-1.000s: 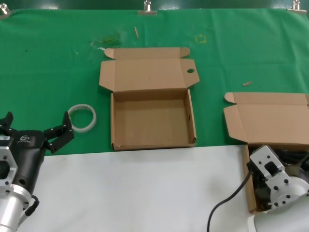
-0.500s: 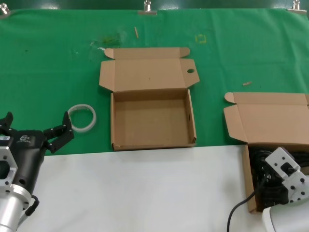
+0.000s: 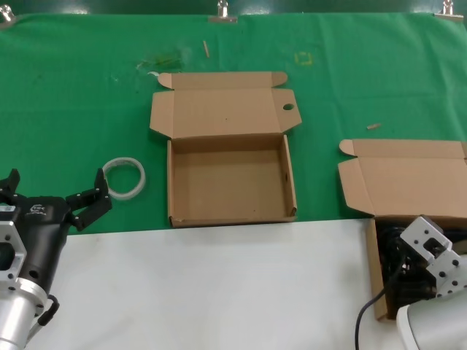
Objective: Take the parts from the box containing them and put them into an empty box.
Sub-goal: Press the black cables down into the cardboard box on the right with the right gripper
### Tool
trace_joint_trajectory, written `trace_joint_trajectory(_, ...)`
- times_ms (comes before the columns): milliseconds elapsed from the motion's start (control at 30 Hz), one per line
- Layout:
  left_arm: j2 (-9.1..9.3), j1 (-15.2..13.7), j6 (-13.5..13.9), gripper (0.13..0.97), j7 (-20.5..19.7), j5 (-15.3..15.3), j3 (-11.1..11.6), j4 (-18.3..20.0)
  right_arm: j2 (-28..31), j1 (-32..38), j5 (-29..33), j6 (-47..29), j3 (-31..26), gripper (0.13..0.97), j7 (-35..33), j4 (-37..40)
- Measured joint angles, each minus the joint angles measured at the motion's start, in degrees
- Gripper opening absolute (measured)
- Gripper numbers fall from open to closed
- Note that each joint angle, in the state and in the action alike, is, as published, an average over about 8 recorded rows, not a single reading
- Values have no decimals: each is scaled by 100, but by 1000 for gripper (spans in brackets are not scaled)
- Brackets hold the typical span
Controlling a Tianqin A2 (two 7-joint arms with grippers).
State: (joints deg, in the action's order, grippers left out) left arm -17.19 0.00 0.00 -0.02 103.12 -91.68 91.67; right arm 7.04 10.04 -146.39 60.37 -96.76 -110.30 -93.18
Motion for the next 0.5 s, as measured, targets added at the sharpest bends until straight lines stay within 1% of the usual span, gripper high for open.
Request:
trace_joint_trajectory(33,0,0,0,966,0,0,0,0,0,16,8,-34,-1,820,-8,36)
trace_joint_trajectory(167,0,0,0,966,0,0,0,0,0,71,19,-165,-11,820,-24,186)
trace_joint_trajectory(433,0,0,0,966,0,0,0,0,0,140,-3,-403,-60,649,47,503)
trace_joint_trajectory(467,0,0,0,966,0,0,0,0,0,144,-6,-423,-66,649,58,532)
trace_joint_trajectory(500,0,0,0,966,0,0,0,0,0,148,-10,-440,-72,622,68,558)
